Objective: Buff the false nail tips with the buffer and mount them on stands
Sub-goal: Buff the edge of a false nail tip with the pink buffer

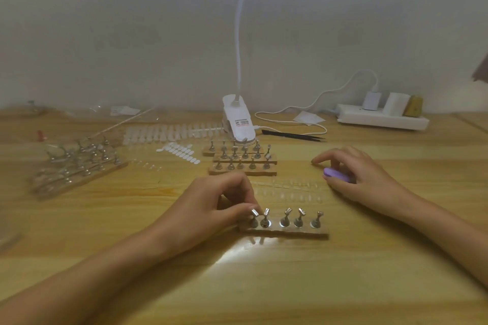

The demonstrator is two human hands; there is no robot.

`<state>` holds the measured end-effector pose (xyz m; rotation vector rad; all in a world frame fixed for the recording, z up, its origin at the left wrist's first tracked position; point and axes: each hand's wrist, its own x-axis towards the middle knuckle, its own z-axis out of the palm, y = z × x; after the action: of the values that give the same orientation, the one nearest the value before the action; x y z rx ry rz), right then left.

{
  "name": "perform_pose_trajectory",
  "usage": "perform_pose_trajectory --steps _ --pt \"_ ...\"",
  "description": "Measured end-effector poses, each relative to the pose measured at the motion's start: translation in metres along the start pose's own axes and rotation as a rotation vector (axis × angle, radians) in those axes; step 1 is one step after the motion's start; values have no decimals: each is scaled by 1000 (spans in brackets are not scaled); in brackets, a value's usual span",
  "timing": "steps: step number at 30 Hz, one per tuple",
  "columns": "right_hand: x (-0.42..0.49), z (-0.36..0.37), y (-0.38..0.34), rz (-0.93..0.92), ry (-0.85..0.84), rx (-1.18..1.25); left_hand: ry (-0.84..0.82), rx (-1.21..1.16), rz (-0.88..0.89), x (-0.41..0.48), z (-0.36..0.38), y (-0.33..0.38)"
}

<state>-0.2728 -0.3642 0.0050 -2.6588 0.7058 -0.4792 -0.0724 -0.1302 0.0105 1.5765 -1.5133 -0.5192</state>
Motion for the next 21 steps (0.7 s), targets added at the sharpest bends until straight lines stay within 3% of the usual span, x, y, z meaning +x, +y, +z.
perform_pose_trajectory --steps 4,7,10,15,21 --pt "-4 1 -4 -79 212 158 0 6 11 -6 0 1" --pt "-8 -3 -16 -87 264 431 10 3 4 -8 1 2" --pt "-11 -1 -32 -103 197 606 -5 0 1 -8 -1 1" --pt "-22 6 -50 -52 -59 875 -56 -58 29 -8 -5 2" --pt "-24 11 -60 -30 -144 862 -177 -120 -7 -7 -12 1"
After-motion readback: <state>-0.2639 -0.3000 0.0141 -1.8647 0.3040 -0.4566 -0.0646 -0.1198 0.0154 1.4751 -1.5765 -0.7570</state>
